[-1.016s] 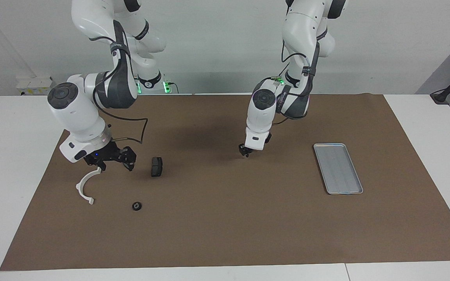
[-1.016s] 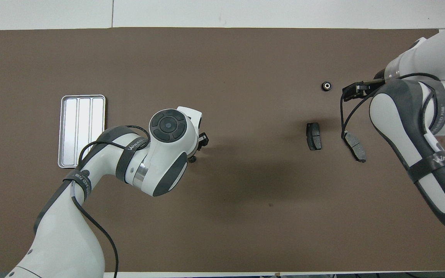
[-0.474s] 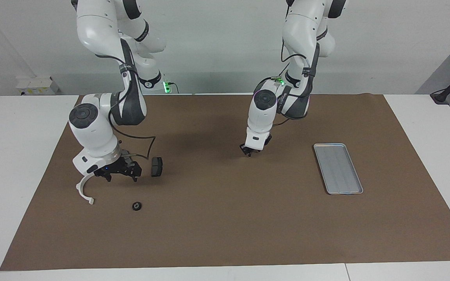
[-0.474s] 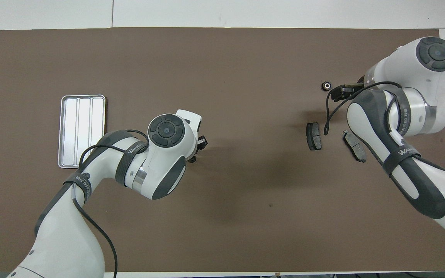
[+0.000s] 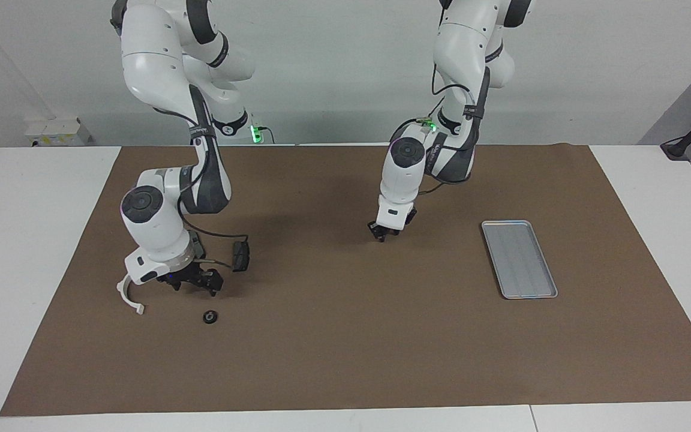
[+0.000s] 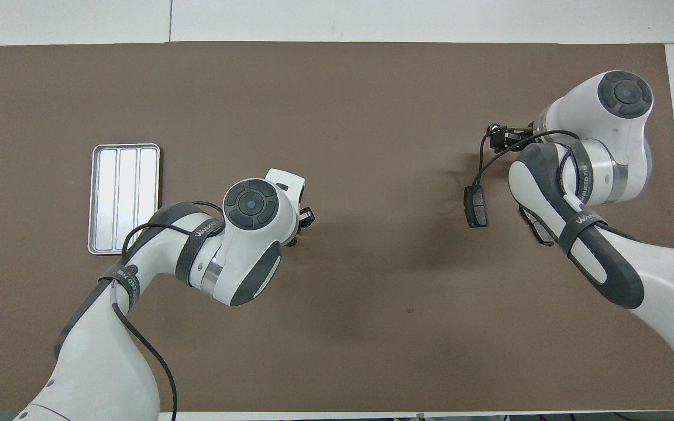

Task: Pick bearing gear from pile to tray

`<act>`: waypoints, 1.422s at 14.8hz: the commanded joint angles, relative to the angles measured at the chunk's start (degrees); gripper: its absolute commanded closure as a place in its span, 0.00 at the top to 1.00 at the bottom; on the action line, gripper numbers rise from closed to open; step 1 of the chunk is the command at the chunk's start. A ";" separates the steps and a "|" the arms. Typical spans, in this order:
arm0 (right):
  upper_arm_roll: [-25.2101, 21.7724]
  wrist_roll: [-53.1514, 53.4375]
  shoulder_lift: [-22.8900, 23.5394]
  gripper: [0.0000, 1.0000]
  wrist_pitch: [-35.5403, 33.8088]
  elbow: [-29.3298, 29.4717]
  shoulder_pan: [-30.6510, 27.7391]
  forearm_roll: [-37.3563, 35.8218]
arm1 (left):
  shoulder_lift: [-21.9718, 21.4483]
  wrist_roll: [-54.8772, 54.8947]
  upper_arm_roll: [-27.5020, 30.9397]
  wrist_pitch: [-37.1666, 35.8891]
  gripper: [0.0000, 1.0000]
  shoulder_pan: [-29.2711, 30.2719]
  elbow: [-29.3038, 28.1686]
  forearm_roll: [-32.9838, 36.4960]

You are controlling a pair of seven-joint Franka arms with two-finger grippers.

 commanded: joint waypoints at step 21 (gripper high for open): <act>0.53 6.07 11.75 1.00 -12.14 18.72 1.91 -0.82 | -11.93 30.47 0.59 -12.14 0.00 19.57 -4.47 0.18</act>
